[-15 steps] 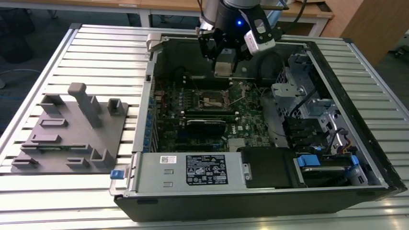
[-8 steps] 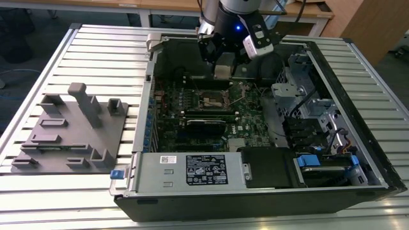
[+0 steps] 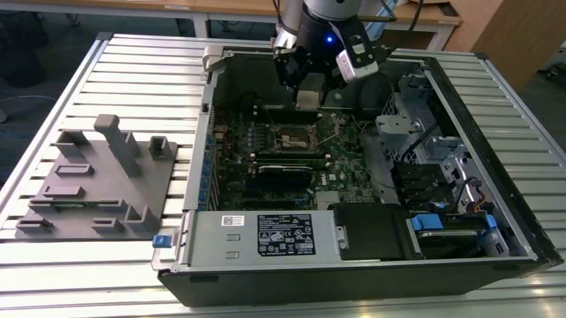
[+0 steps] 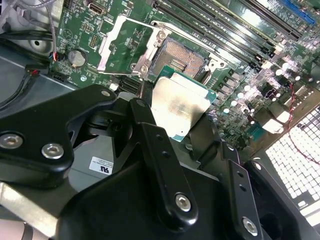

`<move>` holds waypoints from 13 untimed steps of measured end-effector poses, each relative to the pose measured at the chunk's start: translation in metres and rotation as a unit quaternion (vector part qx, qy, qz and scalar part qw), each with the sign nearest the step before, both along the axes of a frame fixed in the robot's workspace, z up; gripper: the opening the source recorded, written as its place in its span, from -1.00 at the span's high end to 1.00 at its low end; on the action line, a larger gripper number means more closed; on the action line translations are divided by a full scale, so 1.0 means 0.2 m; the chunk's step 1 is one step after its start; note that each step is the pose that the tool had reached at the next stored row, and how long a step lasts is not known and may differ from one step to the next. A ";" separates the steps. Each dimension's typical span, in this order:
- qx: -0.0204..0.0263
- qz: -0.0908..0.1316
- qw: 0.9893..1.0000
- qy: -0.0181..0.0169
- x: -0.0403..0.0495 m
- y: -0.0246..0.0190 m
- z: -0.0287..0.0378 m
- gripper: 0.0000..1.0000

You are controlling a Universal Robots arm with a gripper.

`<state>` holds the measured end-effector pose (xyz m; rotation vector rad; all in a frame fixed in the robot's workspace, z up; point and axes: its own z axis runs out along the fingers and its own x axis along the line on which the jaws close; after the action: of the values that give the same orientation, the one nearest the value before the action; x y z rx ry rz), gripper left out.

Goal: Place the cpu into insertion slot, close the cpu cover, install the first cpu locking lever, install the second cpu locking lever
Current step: 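Place the cpu into insertion slot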

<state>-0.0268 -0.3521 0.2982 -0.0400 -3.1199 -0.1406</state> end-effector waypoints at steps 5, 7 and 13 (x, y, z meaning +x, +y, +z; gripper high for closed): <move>0.000 0.000 1.000 0.000 0.000 0.000 -0.011 -0.08; 0.000 0.000 1.000 0.000 0.000 0.000 -0.024 -0.08; 0.000 0.000 1.000 0.000 0.000 0.000 -0.061 -0.08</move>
<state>-0.0268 -0.3521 0.2860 -0.0400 -3.1200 -0.1408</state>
